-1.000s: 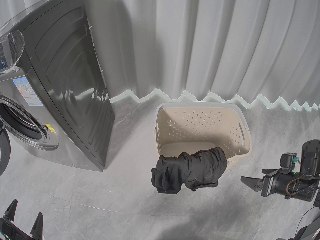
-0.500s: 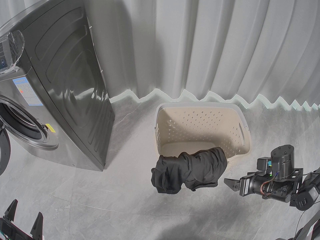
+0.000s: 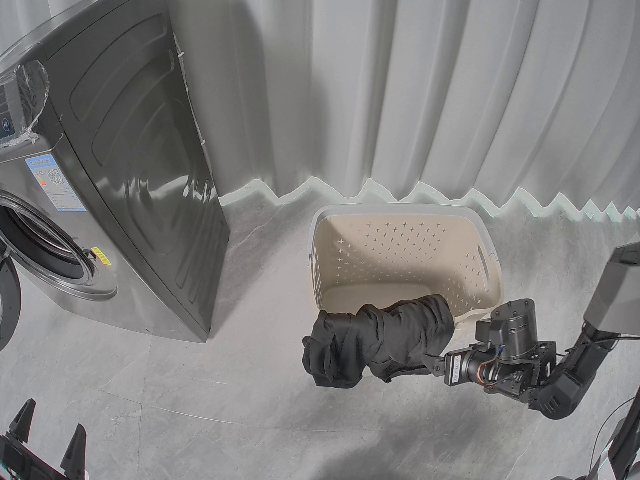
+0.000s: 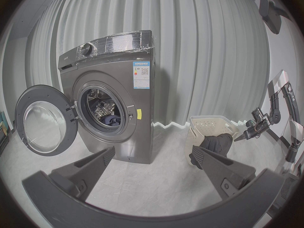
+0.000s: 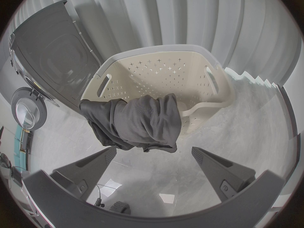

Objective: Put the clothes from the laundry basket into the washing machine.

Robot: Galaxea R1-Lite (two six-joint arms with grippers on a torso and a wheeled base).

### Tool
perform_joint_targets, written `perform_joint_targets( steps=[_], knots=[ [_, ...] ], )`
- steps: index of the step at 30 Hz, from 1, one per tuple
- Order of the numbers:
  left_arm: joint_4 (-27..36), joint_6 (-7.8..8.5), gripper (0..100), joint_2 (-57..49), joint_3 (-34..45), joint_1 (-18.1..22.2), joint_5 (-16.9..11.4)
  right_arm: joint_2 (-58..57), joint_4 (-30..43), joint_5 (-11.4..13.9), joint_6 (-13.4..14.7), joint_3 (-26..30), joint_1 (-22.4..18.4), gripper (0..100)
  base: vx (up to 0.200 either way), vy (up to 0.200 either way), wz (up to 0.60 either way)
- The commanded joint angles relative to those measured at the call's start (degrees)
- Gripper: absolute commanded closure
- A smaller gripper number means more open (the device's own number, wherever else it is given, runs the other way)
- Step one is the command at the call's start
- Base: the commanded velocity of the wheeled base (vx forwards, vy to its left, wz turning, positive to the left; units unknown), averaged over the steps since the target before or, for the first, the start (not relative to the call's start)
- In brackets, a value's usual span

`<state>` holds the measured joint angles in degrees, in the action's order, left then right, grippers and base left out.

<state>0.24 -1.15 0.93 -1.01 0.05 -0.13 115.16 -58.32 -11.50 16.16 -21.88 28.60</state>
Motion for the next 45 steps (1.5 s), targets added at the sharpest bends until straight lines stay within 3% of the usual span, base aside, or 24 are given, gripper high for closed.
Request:
perform_joint_targets(
  steps=[1,8,26,27,38,45],
  knots=[
    [0.02,-0.08,0,-0.93,0.84,0.04,-0.04,7.18,-1.09,-0.11,0.01,-4.05,-0.12,0,0.0,0.0,0.0],
    [0.02,-0.08,0,-0.93,0.84,0.04,-0.04,11.4,-1.09,-0.11,0.27,-10.29,-0.12,0,0.0,0.0,0.0],
    [0.02,-0.08,0,-0.93,0.84,0.04,-0.04,16.58,-2.32,-0.02,0.53,-18.37,-1.97,0,0.0,0.0,0.0],
    [0.11,-0.08,0,-0.93,0.84,0.04,-0.04,16.58,-2.32,-0.02,0.53,-18.46,-2.06,100,0.0,0.0,0.0],
    [0.11,-0.08,0,-0.93,0.84,0.04,-0.04,16.58,-3.91,-0.11,0.8,-17.58,-1.53,100,0.0,0.0,0.0],
    [0.02,-0.26,0,-0.93,0.84,0.04,-0.04,11.75,-4.35,-0.19,1.76,-10.46,1.02,100,0.0,0.0,0.0]
  ],
)
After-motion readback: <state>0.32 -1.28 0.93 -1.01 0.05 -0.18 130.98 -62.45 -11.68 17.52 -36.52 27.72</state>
